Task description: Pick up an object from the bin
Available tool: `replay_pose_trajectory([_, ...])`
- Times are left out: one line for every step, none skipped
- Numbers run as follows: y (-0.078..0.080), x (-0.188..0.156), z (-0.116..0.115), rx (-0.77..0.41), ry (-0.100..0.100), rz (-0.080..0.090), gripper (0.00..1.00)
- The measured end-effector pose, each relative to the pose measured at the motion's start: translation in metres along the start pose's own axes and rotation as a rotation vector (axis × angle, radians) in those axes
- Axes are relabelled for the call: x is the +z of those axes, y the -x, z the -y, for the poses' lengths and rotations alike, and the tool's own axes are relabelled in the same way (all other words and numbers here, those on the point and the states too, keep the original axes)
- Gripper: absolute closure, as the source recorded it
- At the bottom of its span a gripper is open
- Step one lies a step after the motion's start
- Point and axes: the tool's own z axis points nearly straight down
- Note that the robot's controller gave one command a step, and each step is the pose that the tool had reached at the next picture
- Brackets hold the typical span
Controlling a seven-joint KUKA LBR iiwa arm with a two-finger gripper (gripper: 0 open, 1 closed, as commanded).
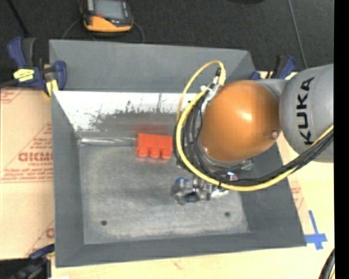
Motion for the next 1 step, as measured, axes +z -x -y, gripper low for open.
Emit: replay_pose_trajectory([0.0104,-0.0390,-0.0166,-0.933,0.008,0.001,1.00])
